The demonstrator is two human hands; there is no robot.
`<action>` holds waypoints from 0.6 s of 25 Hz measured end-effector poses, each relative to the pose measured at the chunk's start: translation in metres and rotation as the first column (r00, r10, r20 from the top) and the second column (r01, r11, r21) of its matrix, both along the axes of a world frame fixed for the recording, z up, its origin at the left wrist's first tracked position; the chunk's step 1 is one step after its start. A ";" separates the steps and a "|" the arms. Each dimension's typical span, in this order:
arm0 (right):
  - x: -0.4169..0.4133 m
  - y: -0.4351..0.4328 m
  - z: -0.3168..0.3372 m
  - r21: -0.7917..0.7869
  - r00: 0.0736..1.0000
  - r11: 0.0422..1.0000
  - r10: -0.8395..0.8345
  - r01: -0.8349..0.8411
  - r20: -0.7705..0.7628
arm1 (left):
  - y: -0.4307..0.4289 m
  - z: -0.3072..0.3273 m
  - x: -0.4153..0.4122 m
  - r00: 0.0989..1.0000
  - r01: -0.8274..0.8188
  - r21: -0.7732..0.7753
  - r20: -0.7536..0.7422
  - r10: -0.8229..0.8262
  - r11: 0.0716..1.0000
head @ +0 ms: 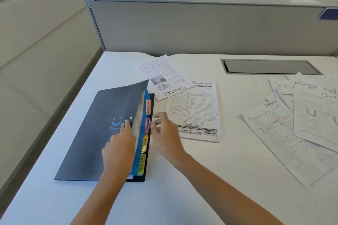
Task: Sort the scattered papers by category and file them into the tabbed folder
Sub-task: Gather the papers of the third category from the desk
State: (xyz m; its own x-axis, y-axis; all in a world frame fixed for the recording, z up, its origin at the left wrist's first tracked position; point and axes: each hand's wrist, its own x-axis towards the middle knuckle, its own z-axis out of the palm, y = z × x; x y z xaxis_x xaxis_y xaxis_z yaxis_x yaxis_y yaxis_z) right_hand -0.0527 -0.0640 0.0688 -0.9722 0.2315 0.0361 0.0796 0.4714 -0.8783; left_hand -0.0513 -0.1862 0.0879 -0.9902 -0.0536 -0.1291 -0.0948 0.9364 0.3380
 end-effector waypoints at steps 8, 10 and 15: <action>0.041 0.122 -0.053 0.338 0.997 0.941 -0.050 0.024 0.066 | 0.038 -0.022 0.018 0.938 0.072 0.275 -0.346 0.029 0.959; 0.054 0.142 -0.061 0.400 0.991 0.913 0.029 -0.081 0.133 | 0.056 -0.025 0.024 0.936 0.137 0.342 -0.351 -0.009 0.929; 0.086 0.191 -0.068 0.547 0.997 0.833 0.057 -0.079 0.058 | 0.103 -0.035 0.042 0.930 0.205 0.435 -0.365 -0.036 0.877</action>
